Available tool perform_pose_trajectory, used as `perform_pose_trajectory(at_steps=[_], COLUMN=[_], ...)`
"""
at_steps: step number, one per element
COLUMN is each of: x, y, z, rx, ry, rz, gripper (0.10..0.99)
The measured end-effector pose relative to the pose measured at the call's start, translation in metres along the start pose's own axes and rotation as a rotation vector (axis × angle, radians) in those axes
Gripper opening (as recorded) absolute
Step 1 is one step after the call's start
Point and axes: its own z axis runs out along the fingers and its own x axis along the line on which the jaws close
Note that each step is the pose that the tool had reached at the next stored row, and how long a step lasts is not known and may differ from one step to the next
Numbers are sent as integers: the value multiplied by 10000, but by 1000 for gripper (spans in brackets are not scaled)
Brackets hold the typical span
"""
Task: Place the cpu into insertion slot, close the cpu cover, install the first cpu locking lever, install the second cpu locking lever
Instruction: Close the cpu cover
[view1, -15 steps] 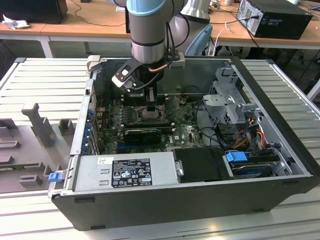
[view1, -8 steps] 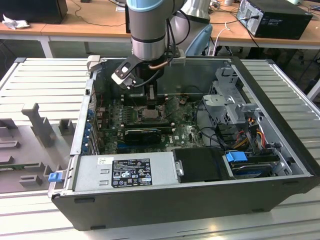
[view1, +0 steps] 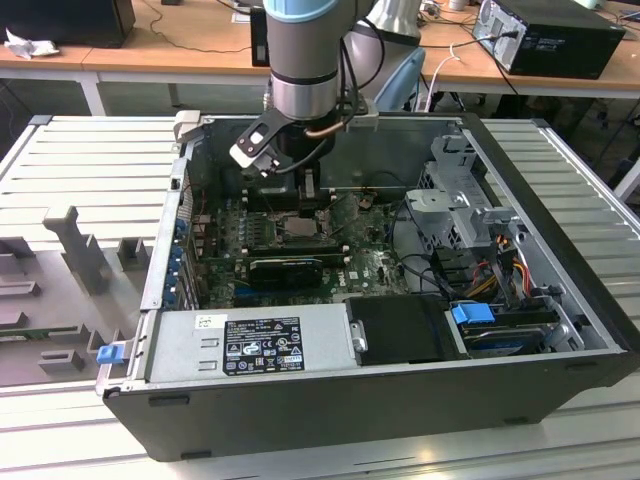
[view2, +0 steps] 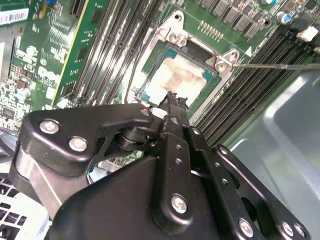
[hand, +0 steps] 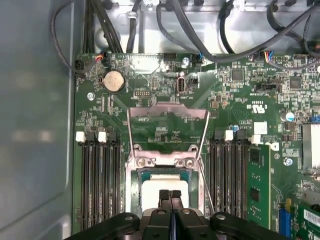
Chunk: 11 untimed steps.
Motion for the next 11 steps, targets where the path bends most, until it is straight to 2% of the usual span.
perform_pose_trajectory(at_steps=[2,5,10,11], x=[-5,-4,24,25], y=[39,41,54,56], z=[2,-14,-229,-244], rx=[40,56,55,56], ry=[39,41,41,41], rz=[3,3,3,2], gripper=[106,106,106,106])
